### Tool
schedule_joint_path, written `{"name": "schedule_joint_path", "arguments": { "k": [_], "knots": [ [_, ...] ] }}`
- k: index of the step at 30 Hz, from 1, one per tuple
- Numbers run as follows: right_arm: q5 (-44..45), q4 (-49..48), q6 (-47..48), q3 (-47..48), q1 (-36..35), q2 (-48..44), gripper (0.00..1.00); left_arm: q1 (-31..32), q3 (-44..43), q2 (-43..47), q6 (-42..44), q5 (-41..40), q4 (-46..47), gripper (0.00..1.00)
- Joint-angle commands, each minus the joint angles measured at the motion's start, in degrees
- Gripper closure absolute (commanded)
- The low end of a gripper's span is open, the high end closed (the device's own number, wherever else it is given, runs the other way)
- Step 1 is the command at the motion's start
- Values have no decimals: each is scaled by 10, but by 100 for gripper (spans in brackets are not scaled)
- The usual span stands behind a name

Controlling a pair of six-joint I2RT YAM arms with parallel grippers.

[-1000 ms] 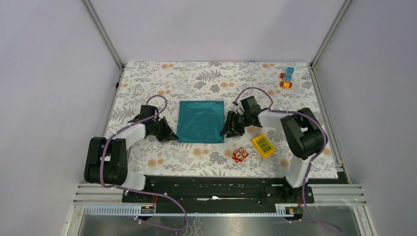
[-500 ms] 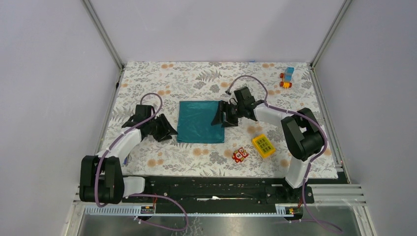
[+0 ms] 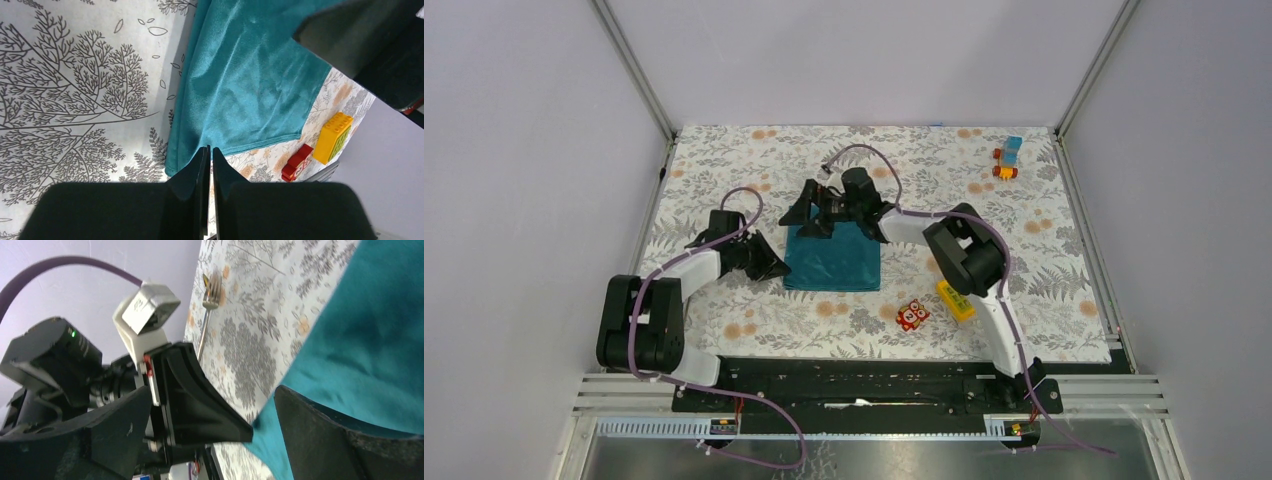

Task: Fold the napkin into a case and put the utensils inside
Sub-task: Smooth out the square-folded napkin at the center of the board.

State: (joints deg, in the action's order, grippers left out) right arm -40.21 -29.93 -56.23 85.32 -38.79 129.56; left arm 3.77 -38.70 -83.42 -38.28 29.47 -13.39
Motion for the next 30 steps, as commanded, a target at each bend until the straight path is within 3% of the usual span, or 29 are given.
{"name": "schedule_joint_path", "arguments": {
  "k": [1,7,12,20,25,30],
  "knots": [
    [4,-55,-42,86,-24,54,0,-2,22,-5,-12,5,52,92],
    [16,-57,-47,143,-26,127,0,-2,40,-42,-14,0,59,100],
    [16,-38,-43,212,-25,183,0,-2,48,-61,-21,-6,55,100],
    [48,73,-7,325,-15,247,0,-2,60,-77,-27,-29,28,100],
    [142,232,64,381,-13,256,1,-2,62,-82,-27,-30,24,100],
    [162,278,75,443,-11,295,1,-2,62,-84,-30,-26,27,100]
  ]
}}
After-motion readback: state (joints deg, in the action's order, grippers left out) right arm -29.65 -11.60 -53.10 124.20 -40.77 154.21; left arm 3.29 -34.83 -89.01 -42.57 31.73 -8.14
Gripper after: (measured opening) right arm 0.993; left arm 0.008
